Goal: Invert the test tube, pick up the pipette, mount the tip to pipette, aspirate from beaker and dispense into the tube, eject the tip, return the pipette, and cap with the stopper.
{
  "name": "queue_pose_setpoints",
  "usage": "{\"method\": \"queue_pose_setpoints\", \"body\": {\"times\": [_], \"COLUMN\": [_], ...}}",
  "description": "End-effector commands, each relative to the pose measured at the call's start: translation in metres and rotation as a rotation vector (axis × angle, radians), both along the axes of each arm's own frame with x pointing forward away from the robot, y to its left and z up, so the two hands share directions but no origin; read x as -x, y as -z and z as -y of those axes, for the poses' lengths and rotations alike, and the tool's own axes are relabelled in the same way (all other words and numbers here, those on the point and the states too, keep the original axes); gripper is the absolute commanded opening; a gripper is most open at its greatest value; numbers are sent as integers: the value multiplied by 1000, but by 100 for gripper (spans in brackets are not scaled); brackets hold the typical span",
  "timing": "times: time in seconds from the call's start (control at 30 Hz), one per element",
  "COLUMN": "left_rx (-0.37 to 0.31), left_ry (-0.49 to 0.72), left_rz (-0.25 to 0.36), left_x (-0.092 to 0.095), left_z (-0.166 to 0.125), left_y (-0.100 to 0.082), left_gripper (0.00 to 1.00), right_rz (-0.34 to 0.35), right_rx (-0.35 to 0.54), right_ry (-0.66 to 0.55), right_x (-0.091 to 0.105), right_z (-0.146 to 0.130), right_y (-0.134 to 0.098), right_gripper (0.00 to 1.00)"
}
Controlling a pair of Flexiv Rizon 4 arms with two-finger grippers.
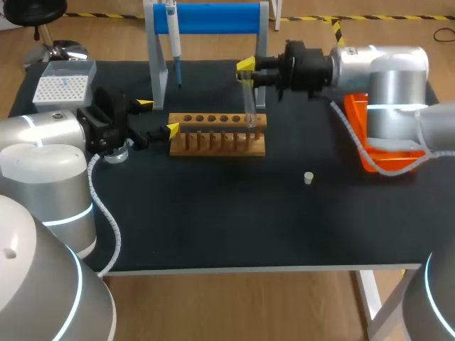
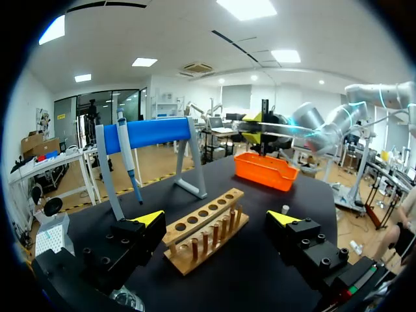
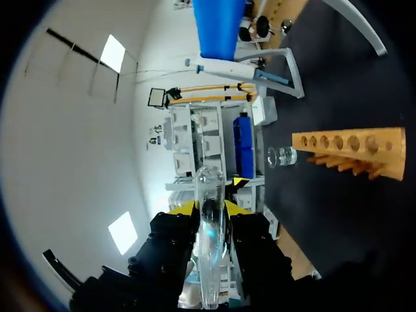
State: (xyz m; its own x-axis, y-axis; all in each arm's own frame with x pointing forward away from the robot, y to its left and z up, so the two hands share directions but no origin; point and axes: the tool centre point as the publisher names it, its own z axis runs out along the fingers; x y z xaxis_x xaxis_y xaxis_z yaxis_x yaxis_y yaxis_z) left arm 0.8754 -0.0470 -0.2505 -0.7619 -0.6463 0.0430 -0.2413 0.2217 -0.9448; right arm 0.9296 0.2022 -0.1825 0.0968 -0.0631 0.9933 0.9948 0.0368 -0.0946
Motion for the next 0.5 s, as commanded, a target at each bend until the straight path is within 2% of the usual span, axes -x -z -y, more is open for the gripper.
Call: {"method": "queue_pose_setpoints", "body": {"times": [0.03, 0.27, 0.5], "left_rx": [0, 0, 0], "left_ry": [-3, -3, -3], "left_rz": [2, 2, 2], "left_x": [0, 0, 0], "left_z": [1, 1, 1], "left_y": [1, 1, 1], "left_gripper": [100, 100, 100], "right_rz": [2, 111, 148], "right_rx": [-27, -4, 8], "right_ry": [3, -18, -53], "right_x": [4, 11, 17], "right_z": [4, 4, 6], "right_y": [10, 16, 18], "right_gripper": [0, 0, 0]}}
